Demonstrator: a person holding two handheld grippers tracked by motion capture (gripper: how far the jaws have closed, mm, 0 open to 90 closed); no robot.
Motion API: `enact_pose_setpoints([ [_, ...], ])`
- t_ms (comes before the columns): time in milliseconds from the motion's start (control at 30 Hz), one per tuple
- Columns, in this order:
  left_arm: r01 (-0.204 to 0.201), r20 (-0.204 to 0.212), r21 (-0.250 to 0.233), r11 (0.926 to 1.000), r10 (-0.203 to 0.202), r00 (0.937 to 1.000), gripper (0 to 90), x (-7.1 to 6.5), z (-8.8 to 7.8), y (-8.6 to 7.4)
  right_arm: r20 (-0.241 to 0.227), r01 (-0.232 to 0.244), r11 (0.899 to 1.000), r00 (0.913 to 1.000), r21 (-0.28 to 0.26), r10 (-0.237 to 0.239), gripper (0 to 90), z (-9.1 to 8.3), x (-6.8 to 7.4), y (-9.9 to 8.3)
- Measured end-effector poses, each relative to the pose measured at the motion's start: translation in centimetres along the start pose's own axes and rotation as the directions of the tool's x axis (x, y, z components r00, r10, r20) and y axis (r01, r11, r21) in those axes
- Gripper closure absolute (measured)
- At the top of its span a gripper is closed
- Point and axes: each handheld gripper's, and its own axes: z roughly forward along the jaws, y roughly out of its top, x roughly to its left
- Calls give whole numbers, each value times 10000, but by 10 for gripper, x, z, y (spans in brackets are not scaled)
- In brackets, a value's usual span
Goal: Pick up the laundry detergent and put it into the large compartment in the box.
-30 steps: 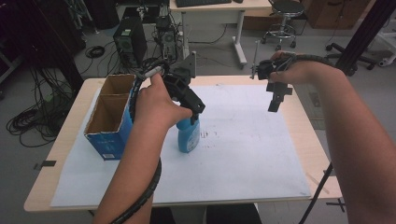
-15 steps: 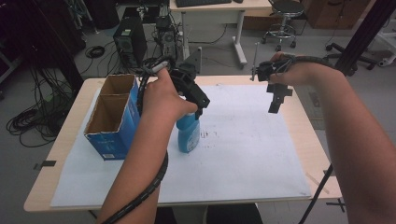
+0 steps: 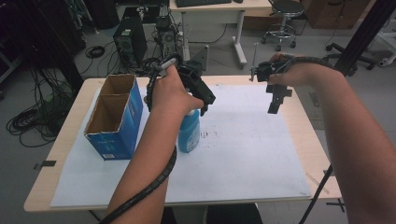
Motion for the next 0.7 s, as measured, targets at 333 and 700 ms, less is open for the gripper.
enact_pose_setpoints([
  [333, 34, 50, 211, 9998, -35, 10000, 2, 3, 18, 8, -23, 49, 10000, 10000, -23, -49, 35, 5, 0, 0],
  [700, 233, 125, 379, 9990, -238, 9996, 2, 10, 34, 13, -30, 16, 10000, 10000, -16, -16, 35, 6, 0, -1],
])
